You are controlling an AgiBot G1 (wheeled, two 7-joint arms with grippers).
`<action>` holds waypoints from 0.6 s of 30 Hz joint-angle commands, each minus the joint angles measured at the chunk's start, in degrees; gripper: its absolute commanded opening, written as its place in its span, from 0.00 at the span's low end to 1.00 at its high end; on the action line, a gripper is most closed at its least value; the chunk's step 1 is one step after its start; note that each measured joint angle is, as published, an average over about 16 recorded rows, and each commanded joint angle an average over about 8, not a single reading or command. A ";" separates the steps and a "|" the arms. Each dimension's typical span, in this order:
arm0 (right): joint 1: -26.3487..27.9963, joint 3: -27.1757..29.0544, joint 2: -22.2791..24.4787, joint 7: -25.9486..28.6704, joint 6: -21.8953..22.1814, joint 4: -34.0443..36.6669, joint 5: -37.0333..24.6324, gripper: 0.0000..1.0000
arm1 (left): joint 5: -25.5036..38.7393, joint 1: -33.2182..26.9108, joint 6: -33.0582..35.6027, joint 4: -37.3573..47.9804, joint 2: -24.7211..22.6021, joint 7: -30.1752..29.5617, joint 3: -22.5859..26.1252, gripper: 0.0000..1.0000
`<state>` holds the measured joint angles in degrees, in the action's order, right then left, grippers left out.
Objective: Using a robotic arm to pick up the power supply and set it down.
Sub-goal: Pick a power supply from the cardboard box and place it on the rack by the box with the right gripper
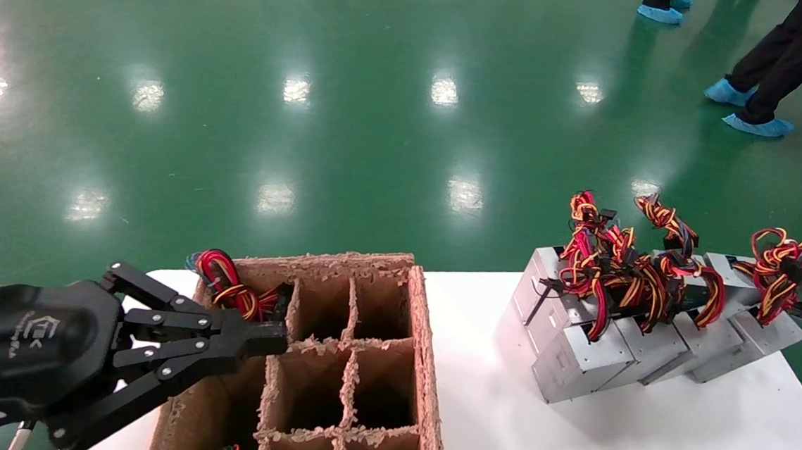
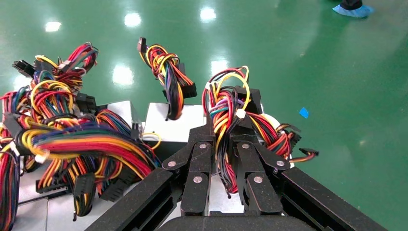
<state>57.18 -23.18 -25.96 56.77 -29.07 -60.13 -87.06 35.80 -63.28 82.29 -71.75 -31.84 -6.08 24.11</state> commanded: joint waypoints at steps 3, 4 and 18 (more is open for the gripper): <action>0.43 -0.25 -0.33 0.36 -0.16 0.06 -0.42 0.00 | 0.00 0.00 0.00 0.00 0.00 0.00 0.00 0.00; 0.49 -0.30 -0.38 0.43 -0.17 0.12 -0.51 0.00 | 0.00 0.00 0.00 0.00 0.00 0.00 0.00 0.00; 0.32 -0.90 -0.62 1.14 -0.46 0.48 -1.27 1.00 | 0.00 0.00 0.00 0.00 0.00 0.00 0.00 0.00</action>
<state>57.65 -24.06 -26.64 57.87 -29.46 -59.61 -88.39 35.79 -63.28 82.28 -71.75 -31.84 -6.08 24.11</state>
